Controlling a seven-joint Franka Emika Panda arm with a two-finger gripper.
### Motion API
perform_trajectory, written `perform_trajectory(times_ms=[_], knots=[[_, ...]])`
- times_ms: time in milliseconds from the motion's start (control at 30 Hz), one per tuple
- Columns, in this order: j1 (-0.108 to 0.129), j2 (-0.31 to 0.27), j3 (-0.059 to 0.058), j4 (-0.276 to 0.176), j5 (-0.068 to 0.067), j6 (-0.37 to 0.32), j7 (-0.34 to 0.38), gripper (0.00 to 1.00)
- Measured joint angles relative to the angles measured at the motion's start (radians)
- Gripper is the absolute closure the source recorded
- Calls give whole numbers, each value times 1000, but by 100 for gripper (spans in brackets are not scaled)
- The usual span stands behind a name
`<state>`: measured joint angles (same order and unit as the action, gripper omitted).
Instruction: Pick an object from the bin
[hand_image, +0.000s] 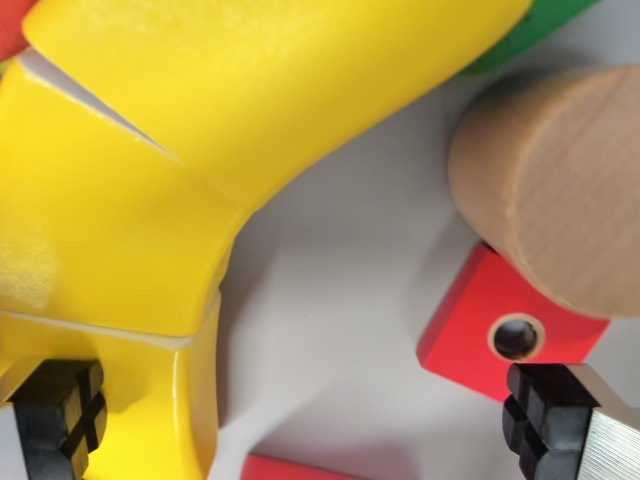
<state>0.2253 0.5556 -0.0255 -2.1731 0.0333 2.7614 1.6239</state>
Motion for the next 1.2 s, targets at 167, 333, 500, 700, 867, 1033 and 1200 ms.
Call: perform_trajectory(times_ms=[167, 333, 500, 700, 867, 1033, 1200], knots=[[0, 0, 0, 0, 0, 0, 0, 0], [0, 0, 0, 0, 0, 0, 0, 0], [0, 0, 0, 0, 0, 0, 0, 0], [0, 0, 0, 0, 0, 0, 0, 100], [0, 0, 0, 0, 0, 0, 0, 100], [0, 0, 0, 0, 0, 0, 0, 100], [0, 0, 0, 0, 0, 0, 0, 100]])
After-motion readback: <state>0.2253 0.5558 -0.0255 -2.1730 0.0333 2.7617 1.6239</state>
